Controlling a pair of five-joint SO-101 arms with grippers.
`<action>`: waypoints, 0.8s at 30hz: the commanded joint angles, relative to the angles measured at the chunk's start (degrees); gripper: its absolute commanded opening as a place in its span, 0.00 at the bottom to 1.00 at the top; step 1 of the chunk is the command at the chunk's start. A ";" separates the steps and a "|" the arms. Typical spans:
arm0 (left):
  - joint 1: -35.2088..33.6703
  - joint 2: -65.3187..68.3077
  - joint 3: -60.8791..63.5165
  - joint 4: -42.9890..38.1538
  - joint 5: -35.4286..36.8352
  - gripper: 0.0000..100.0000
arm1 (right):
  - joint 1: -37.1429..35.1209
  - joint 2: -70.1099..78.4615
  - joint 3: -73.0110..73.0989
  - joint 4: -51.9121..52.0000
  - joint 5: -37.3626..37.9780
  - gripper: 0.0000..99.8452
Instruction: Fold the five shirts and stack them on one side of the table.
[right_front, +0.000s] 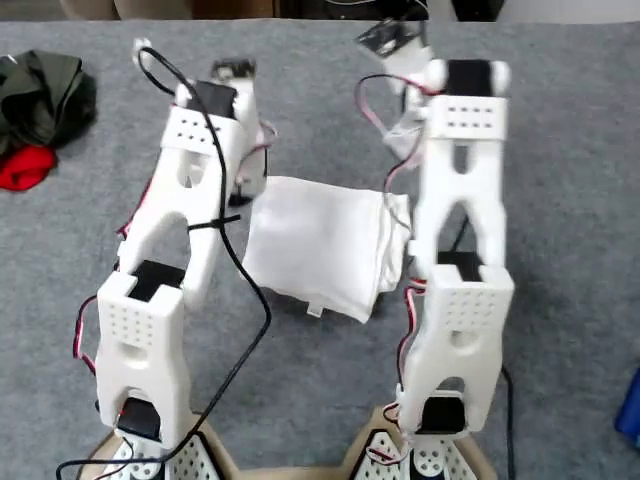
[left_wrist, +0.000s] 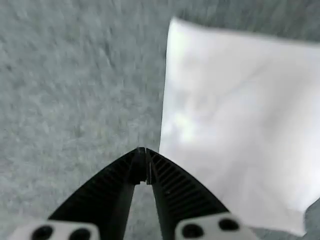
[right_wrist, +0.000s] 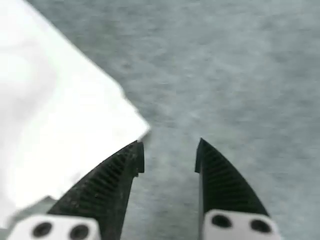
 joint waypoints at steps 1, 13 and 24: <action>-0.79 -8.66 10.11 0.62 -2.46 0.02 | -2.59 -0.22 5.49 -0.97 -7.03 0.20; -1.14 -33.10 41.67 -11.43 -6.42 0.02 | -3.30 -0.22 11.82 -3.60 -24.88 0.20; -1.41 -36.44 48.79 -15.21 -6.24 0.02 | -1.63 9.54 14.11 -5.71 -32.18 0.18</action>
